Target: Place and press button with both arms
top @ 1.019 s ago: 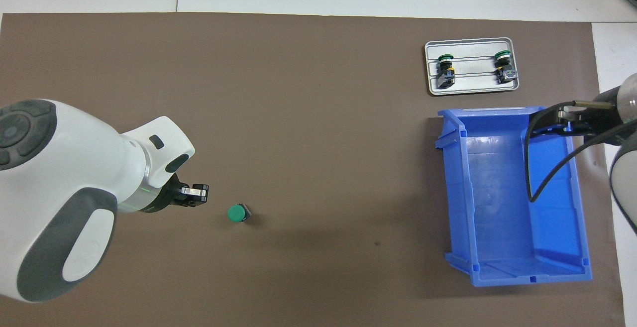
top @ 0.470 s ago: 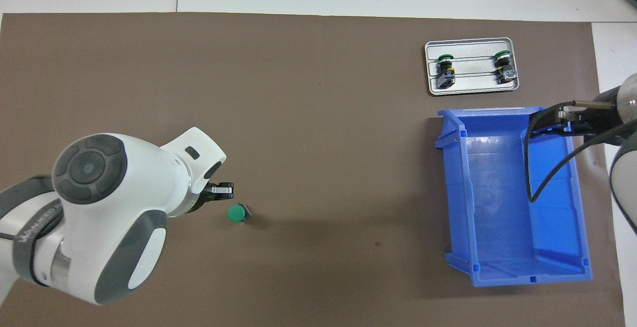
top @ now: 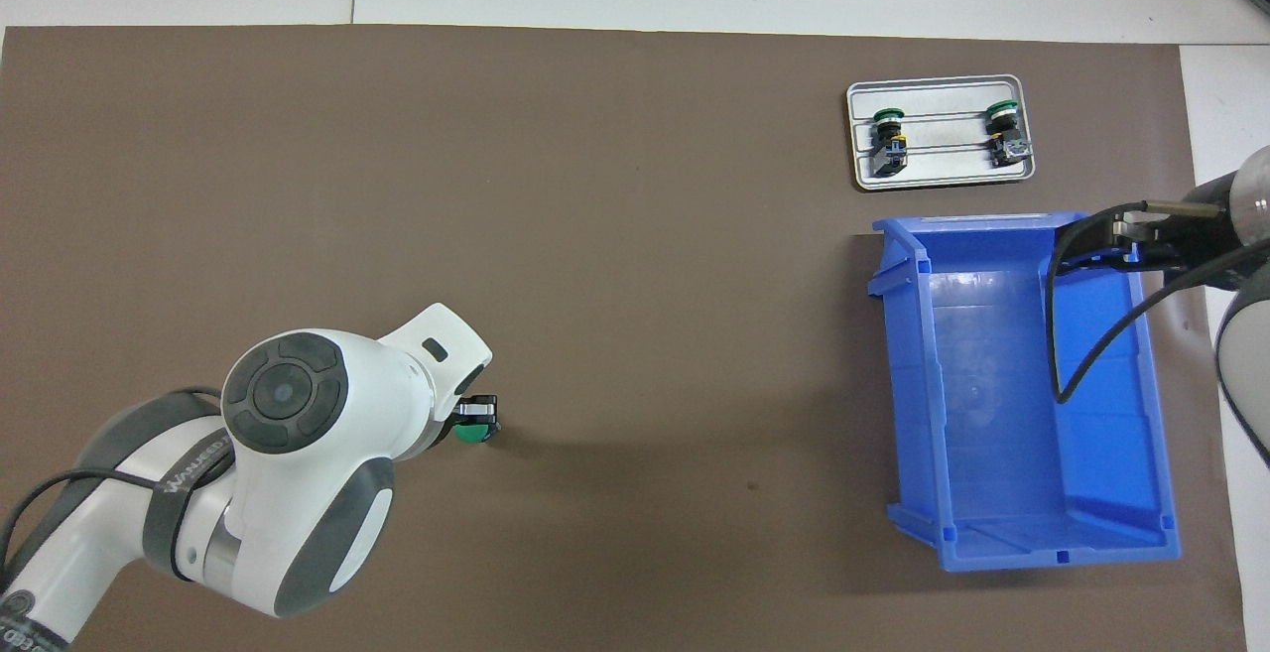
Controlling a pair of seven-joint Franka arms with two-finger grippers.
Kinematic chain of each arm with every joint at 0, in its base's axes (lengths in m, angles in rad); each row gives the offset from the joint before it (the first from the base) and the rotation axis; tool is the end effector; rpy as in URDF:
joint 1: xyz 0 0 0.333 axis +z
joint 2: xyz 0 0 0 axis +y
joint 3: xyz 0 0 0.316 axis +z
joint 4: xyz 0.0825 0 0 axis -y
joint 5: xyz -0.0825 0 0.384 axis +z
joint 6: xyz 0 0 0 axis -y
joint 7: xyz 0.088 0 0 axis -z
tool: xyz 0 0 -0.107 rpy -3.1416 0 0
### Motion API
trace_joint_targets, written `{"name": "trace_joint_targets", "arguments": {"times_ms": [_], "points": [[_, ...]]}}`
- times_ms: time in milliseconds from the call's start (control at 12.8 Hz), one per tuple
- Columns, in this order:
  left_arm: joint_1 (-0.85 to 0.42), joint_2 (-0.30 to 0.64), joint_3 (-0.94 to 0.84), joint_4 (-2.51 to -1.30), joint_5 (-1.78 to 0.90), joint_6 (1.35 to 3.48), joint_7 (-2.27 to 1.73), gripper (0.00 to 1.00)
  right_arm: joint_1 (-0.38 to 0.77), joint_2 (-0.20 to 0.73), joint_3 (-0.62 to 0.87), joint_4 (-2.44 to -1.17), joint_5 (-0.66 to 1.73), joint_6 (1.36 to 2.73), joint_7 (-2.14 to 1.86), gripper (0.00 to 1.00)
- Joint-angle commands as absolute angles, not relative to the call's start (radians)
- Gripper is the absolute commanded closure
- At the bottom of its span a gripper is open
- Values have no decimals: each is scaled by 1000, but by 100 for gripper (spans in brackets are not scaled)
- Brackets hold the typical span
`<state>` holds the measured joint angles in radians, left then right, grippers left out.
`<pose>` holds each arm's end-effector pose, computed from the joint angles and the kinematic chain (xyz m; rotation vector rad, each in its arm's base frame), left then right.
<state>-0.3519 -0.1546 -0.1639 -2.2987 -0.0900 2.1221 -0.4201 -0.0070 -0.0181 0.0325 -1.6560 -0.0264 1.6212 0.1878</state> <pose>0.4204 -0.2441 0.4091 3.1051 -0.0705 -0.0681 0.5515 0.0115 0.5986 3.1029 -0.2499 -0.0214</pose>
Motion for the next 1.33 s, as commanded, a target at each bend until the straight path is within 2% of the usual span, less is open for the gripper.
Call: {"name": "trace_joint_targets", "arguments": {"times_ms": [0,1254], "points": [[-387,-173,-153,-2373,-64,2215,-477,100,-18,-43,40,-1684,-9,1631,163,0],[-407,-167,-153,-2528,-64,2424,-480,100,-18,-43,40,-1684,-9,1631,163,0]]}}
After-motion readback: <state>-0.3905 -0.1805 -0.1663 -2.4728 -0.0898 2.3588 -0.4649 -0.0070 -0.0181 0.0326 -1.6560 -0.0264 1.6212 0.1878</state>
